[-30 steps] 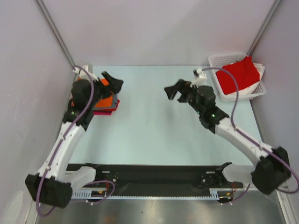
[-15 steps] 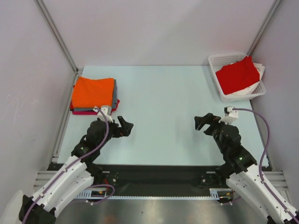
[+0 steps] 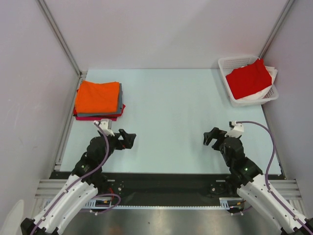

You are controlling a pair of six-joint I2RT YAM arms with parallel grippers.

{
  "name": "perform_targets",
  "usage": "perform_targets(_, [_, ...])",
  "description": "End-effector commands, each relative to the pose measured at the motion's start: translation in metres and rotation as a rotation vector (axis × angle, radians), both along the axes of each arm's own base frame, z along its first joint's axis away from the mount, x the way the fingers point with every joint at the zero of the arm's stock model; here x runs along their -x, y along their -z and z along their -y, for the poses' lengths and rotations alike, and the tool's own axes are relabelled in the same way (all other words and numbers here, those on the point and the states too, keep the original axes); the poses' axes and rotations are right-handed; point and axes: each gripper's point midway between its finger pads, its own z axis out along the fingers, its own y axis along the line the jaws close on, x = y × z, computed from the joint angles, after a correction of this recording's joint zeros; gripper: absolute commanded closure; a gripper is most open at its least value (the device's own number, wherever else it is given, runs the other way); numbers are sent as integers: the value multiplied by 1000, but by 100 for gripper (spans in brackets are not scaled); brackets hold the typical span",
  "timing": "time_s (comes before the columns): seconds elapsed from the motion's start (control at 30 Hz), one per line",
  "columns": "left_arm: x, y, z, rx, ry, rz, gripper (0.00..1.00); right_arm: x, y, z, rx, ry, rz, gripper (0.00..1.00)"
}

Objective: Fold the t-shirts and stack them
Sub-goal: Reset both grippers

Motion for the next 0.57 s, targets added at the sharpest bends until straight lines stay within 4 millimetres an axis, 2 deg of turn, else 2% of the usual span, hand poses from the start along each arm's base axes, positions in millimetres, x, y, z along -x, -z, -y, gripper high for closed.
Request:
perform_targets(0.0, [-2,-10,0,9,5,60,0,-6,-15,0,-30,24,61,0])
perform_targets(0.17, [-2,-9,-3,8,-14,62,0,-5,-17,-2,-38,11,66,0])
perform_targets(0.53, [-2,-9,6,11,34,70,0,-3,-24,5,-57,60,95,0])
